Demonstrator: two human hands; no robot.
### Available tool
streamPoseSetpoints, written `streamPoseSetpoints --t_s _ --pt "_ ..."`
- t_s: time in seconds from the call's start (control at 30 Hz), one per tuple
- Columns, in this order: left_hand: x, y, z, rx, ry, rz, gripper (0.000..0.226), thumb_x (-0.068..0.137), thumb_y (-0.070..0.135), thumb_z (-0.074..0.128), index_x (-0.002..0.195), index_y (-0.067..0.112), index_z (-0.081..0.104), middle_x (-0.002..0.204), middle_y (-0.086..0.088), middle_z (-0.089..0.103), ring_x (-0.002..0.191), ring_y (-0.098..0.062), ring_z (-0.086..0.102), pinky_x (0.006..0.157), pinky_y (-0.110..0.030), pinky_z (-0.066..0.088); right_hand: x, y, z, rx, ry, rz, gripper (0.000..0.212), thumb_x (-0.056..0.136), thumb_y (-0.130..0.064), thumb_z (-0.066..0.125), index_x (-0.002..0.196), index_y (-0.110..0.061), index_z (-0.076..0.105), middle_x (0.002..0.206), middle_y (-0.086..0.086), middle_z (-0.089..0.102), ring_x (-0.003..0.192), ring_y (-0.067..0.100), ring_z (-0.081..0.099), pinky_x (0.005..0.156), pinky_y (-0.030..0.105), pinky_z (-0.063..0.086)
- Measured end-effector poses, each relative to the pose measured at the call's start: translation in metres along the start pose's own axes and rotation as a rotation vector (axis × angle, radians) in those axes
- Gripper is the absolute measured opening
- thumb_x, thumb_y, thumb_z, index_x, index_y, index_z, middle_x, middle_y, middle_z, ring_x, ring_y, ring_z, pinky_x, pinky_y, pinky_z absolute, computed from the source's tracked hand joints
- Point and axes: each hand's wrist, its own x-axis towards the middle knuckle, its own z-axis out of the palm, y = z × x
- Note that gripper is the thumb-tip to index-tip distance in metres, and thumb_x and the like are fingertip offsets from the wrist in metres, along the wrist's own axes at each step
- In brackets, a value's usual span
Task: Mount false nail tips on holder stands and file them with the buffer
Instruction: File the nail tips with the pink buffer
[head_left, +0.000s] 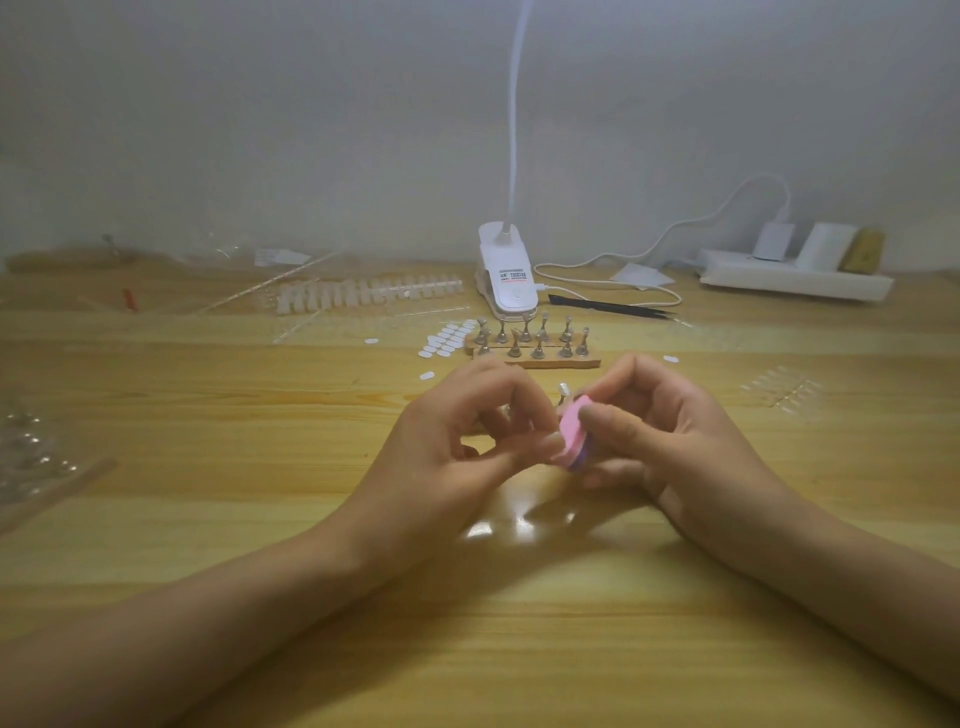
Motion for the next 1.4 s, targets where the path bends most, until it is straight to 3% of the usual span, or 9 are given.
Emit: streamPoseSetpoints --t_s 0.23,0.4,0.6,0.7,0.83,1.0,1.13,1.27,1.4 --pt "-0.0009 0.0013 0.0002 0.004 0.004 0.018 0.011 0.080 0.029 0.074 0.077 0.023 0.064 0.088 0.010 0.056 0.076 -0.008 0.057 0.063 -0.021 0.045 0.0005 -0.0010 -0.0007 0.033 0.037 0.003 0.021 0.076 -0.024 0.081 0.083 -0.018 0.062 0.086 0.008 0.073 0.075 0.023 0.075 0.056 0.025 0.058" --pt "-0.0006 0.0012 -0.0008 0.022 0.023 -0.002 0.014 0.080 0.031 0.073 0.078 0.020 0.064 0.088 0.010 0.057 0.076 -0.009 0.057 0.061 -0.034 0.048 -0.0007 -0.0006 0.0029 -0.034 -0.016 -0.005 0.020 0.079 -0.023 0.081 0.085 -0.016 0.063 0.093 0.007 0.072 0.078 0.029 0.075 0.061 0.030 0.061" --pt "0.0008 0.0004 -0.0019 -0.006 0.045 -0.013 0.011 0.080 0.029 0.071 0.078 0.020 0.065 0.086 0.006 0.058 0.077 -0.012 0.058 0.067 -0.027 0.050 -0.0007 0.0011 0.0018 -0.033 -0.088 -0.007 0.021 0.082 -0.020 0.081 0.087 -0.014 0.062 0.096 0.010 0.071 0.081 0.034 0.075 0.066 0.036 0.063" --pt "0.0003 0.0003 -0.0003 0.000 0.019 -0.014 0.012 0.080 0.031 0.073 0.078 0.022 0.065 0.087 0.006 0.058 0.078 -0.011 0.056 0.066 -0.025 0.049 0.0008 0.0014 -0.0010 0.019 0.036 -0.022 0.020 0.077 -0.021 0.080 0.084 -0.016 0.063 0.088 0.008 0.072 0.075 0.022 0.074 0.062 0.030 0.060" --pt "0.0012 -0.0008 -0.0020 -0.010 0.040 -0.011 0.011 0.082 0.028 0.071 0.079 0.020 0.065 0.085 0.005 0.059 0.075 -0.009 0.056 0.071 -0.023 0.046 -0.0009 0.0016 0.0007 -0.013 -0.044 -0.026 0.022 0.077 -0.022 0.079 0.086 -0.011 0.062 0.091 0.012 0.071 0.079 0.034 0.075 0.065 0.035 0.062" --pt "-0.0014 0.0013 0.0001 0.006 -0.028 0.031 0.010 0.081 0.031 0.074 0.080 0.026 0.066 0.090 0.006 0.056 0.076 -0.006 0.056 0.062 -0.016 0.044 0.0015 0.0008 -0.0005 0.035 0.085 -0.070 0.021 0.072 -0.021 0.085 0.079 -0.016 0.065 0.082 0.009 0.071 0.069 0.022 0.072 0.061 0.028 0.059" --pt "-0.0008 0.0014 -0.0018 0.000 0.043 -0.004 0.017 0.080 0.037 0.073 0.080 0.022 0.064 0.089 0.010 0.058 0.076 -0.008 0.057 0.065 -0.029 0.051 -0.0014 0.0023 0.0021 -0.055 -0.067 -0.051 0.022 0.081 -0.020 0.081 0.086 -0.011 0.062 0.090 0.012 0.071 0.078 0.034 0.074 0.068 0.040 0.062" --pt "-0.0005 0.0017 0.0002 0.018 0.018 -0.002 0.010 0.081 0.031 0.072 0.078 0.024 0.065 0.089 0.009 0.058 0.076 -0.007 0.057 0.062 -0.020 0.046 0.0018 0.0017 -0.0001 0.031 0.062 -0.060 0.018 0.073 -0.024 0.081 0.082 -0.019 0.067 0.086 0.010 0.070 0.074 0.020 0.072 0.063 0.029 0.059" --pt "-0.0003 0.0001 -0.0019 -0.014 0.047 -0.029 0.010 0.080 0.030 0.072 0.079 0.022 0.066 0.089 0.007 0.058 0.078 -0.014 0.060 0.065 -0.026 0.051 0.0009 0.0019 0.0010 0.009 -0.027 -0.059 0.025 0.077 -0.027 0.085 0.090 -0.017 0.065 0.091 0.009 0.068 0.076 0.023 0.072 0.065 0.031 0.060"
